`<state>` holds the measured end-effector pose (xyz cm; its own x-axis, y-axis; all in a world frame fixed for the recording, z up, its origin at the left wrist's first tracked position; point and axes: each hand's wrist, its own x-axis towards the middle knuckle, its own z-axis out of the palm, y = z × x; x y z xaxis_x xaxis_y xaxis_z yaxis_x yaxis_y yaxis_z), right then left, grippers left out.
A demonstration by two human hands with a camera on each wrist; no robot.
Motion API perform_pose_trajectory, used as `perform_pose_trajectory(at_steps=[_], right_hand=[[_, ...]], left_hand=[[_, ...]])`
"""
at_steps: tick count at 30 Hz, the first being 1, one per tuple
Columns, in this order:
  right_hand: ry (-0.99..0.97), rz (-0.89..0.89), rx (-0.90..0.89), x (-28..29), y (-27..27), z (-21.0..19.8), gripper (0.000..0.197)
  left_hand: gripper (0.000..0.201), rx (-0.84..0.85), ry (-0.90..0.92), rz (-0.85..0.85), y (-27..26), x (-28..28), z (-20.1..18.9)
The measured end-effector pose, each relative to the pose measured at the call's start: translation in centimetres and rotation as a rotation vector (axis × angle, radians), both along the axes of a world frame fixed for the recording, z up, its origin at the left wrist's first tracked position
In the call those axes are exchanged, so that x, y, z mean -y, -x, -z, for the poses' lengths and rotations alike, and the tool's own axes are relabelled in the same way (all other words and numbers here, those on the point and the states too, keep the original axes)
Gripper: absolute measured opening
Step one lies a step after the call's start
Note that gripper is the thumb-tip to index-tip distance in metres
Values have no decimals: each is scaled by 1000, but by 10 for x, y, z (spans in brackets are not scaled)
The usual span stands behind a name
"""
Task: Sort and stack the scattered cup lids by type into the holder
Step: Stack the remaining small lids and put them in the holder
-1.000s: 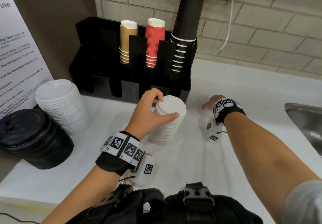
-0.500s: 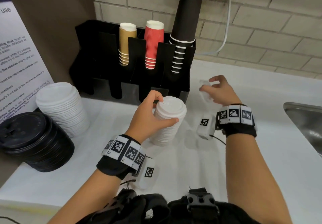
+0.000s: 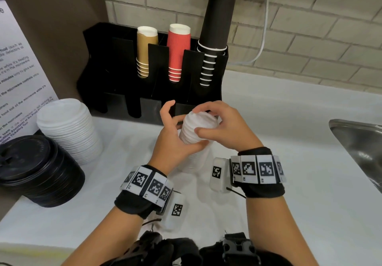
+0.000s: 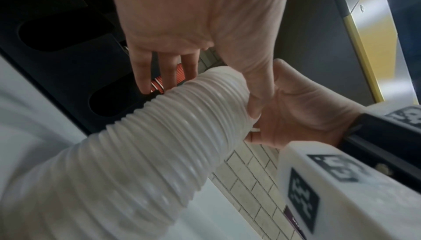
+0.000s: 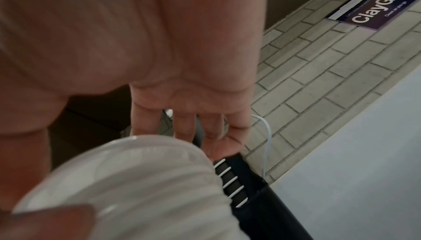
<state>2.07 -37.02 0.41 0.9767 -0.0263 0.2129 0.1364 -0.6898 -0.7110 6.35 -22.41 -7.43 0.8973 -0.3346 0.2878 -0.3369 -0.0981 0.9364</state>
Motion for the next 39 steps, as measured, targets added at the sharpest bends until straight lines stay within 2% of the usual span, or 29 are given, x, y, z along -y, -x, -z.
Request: perform_pose_trajectory(at_steps=[9, 12, 15, 18, 20, 23, 31, 39], right_hand=[[83, -20, -31, -5, 0, 2, 46], [120, -21, -61, -7, 1, 4, 50], [137, -7, -86, -7, 1, 6, 52], [156, -13, -132, -4, 1, 6, 55], [160, -17, -143, -1, 0, 5, 55], [146, -13, -153, 5, -3, 3, 55], [167, 62, -216, 32, -20, -3, 57], [255, 76, -268, 49, -36, -12, 62]], left_hand=[[114, -14, -1, 19, -2, -4, -1], [111, -27, -52, 46, -3, -9, -1], [111, -80, -251, 86, -9, -20, -3], [107, -219, -671, 153, -14, -32, -2], [96, -295, -767, 201, -14, -31, 4], [79, -314, -707, 208, -11, -20, 10], [70, -231, -680, 134, -17, 17, 11], [48, -161, -745, 124, -19, 41, 6]])
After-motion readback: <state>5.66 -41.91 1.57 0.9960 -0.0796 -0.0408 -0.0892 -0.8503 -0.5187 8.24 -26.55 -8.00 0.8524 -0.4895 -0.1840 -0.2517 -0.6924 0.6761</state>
